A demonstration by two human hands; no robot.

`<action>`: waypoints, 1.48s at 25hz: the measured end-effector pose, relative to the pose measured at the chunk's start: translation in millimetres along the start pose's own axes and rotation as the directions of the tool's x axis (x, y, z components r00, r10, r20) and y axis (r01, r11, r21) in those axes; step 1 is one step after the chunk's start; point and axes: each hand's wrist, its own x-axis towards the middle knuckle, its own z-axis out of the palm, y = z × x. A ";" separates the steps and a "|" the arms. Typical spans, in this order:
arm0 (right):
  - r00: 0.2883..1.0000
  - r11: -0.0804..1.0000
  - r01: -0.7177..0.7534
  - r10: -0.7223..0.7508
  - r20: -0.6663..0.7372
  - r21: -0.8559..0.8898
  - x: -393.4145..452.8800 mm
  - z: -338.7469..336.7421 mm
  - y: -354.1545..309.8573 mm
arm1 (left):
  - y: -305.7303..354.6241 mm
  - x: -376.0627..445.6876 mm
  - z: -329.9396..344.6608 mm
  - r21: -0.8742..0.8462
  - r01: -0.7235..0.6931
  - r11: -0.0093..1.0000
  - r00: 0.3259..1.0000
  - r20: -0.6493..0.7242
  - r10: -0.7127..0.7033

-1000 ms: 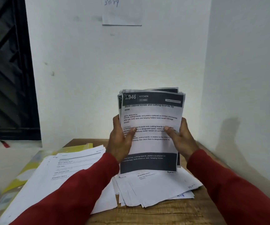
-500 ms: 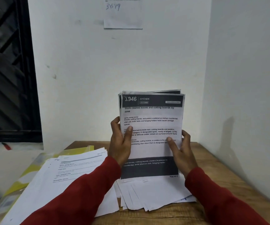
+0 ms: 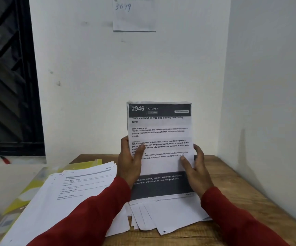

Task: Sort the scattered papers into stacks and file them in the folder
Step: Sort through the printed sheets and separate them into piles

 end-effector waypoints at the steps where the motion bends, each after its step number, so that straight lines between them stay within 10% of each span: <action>1: 1.000 1.000 -0.005 0.005 -0.016 0.020 1.1 -1.1 0.1 | 1.1 -1.2 0.9 -0.019 0.004 1.000 1.000 0.008 -0.004; 10: 0.999 0.998 -0.028 0.027 0.018 0.053 13.3 -5.1 1.2 | 5.8 10.9 -0.8 -0.064 0.016 0.998 1.000 0.000 -0.016; 17: 0.954 0.987 -0.067 0.020 0.299 0.148 42.5 -13.4 -10.3 | -6.6 29.9 -9.4 -0.110 0.067 0.992 0.998 0.006 -0.067; 30: 0.942 0.983 0.133 -0.164 0.293 0.125 28.7 -0.8 32.7 | -45.1 28.1 -19.7 -0.128 0.074 0.989 0.997 0.004 -0.075; 37: 0.955 0.952 -0.078 -0.014 0.296 0.295 27.9 4.3 23.4 | -48.1 30.8 -20.6 -0.071 0.096 0.993 0.994 0.057 -0.092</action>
